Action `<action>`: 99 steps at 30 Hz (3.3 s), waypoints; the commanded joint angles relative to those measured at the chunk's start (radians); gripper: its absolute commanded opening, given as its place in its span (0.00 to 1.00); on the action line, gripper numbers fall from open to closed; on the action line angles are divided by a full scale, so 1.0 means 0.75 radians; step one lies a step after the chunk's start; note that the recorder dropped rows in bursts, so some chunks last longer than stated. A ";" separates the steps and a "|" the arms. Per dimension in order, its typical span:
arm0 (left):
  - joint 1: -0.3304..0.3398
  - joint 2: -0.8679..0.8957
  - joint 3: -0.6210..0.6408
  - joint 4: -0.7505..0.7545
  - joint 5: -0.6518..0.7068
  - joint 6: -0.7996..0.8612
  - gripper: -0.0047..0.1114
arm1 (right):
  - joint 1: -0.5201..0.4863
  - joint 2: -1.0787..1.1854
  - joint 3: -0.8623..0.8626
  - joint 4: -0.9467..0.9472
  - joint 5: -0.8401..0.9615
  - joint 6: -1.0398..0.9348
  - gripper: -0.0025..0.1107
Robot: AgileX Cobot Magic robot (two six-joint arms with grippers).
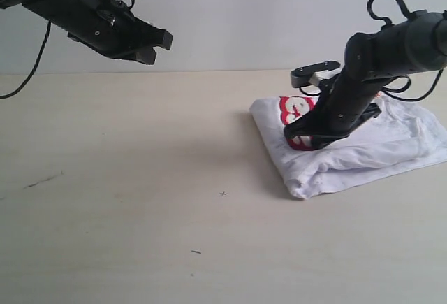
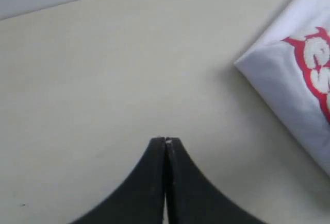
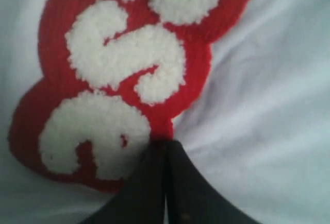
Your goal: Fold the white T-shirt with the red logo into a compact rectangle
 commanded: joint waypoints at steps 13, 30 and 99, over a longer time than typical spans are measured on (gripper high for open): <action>0.001 -0.109 0.006 0.058 0.147 0.005 0.04 | 0.371 0.076 -0.053 0.573 -0.038 -0.304 0.02; 0.161 -0.558 0.356 -0.008 -0.192 0.000 0.04 | 0.388 -0.451 0.120 0.369 -0.414 -0.142 0.02; 0.296 -2.404 1.691 0.650 -0.921 -0.334 0.04 | 0.388 -0.858 0.368 0.363 -0.558 -0.163 0.02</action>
